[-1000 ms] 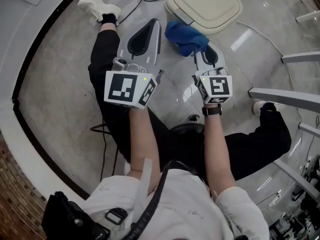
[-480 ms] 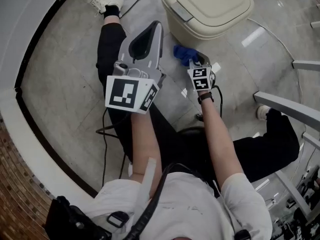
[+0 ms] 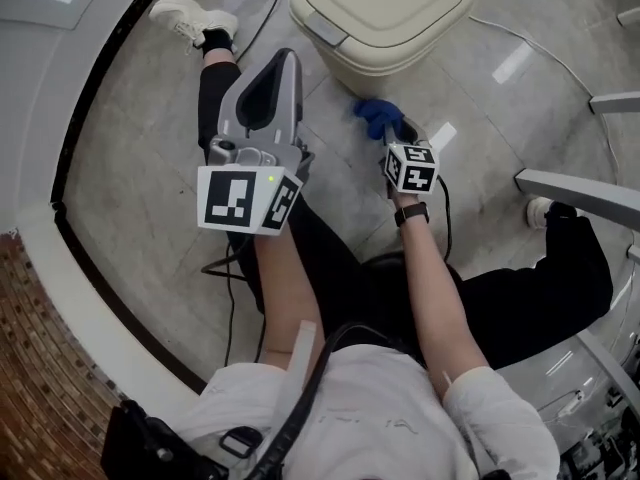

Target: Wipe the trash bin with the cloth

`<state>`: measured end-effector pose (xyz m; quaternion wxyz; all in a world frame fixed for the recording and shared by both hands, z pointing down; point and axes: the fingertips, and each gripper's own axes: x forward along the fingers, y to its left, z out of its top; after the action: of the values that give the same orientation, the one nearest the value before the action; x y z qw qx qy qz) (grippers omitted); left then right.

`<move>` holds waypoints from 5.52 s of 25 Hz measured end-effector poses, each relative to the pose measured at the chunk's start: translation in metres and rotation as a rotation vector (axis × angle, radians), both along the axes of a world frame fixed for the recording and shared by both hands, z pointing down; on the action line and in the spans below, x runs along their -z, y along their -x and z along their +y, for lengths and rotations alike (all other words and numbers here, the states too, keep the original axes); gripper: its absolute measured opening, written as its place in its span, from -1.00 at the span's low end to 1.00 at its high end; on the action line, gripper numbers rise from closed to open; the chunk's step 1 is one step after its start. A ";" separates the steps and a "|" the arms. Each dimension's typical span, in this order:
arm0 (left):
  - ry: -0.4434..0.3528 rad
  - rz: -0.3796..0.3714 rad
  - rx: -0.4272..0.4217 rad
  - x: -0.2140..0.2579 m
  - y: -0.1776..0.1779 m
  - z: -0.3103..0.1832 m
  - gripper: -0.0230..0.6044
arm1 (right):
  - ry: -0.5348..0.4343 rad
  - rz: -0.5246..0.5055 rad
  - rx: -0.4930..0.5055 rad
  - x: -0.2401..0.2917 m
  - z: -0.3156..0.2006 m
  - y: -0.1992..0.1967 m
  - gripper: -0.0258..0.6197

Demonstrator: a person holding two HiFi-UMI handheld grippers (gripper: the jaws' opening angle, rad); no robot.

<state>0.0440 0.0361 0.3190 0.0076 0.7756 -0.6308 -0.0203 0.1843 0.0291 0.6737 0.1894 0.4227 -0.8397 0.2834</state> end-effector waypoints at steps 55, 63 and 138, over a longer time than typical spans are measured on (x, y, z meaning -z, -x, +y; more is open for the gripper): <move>-0.040 -0.066 -0.294 0.024 -0.075 -0.032 -0.92 | -0.304 -0.917 -0.257 0.303 -0.050 -0.054 -0.81; -0.008 -0.060 -0.294 0.010 -0.074 -0.039 -0.93 | 0.100 -0.904 -0.419 0.114 -0.043 -0.019 -0.81; 0.069 -0.033 -0.440 -0.026 -0.138 -0.045 -0.93 | -0.053 -1.161 -0.372 0.183 -0.175 -0.106 -0.81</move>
<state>0.1821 -0.0087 0.3454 0.0282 0.8940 -0.4468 0.0162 0.2906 -0.1454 0.4912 -0.3624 0.3434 -0.7248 0.4747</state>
